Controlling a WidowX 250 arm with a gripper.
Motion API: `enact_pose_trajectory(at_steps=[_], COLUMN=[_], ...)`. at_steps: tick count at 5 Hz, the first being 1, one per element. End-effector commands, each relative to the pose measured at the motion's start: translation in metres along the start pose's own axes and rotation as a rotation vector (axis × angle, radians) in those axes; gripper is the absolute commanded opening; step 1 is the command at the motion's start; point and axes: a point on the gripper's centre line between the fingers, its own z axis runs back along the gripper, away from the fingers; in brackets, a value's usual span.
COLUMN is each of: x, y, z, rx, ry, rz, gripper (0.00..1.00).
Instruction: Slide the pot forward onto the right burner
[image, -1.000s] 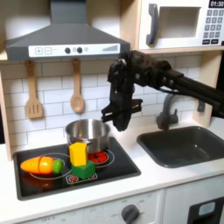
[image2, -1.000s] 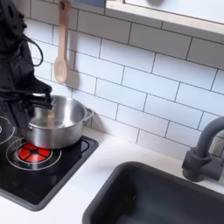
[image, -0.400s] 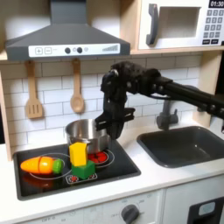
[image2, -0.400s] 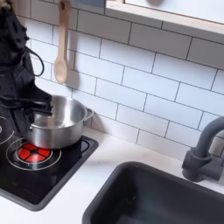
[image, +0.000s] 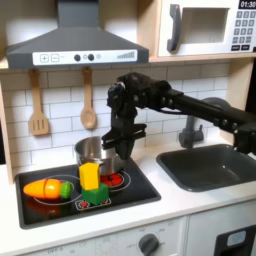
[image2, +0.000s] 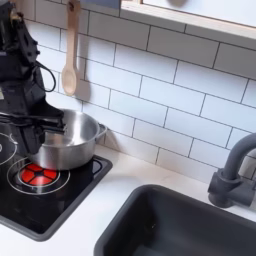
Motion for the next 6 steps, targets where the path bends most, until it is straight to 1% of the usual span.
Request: enact_pose_trajectory(at_steps=[1, 2, 3, 6], x=[-0.0252, -0.0183, -0.0197, -0.0200], y=[-0.0122, -0.0092, -0.0102, -0.0103], z=[0.0261, 0.0293, 0.0329, 0.0329], rx=[-0.024, -0.012, -0.013, -0.013], ry=[0.012, -0.011, -0.017, -0.016], rz=[-0.004, -0.003, -0.004, -0.004], gripper=[1.00, 1.00, 1.00, 1.00])
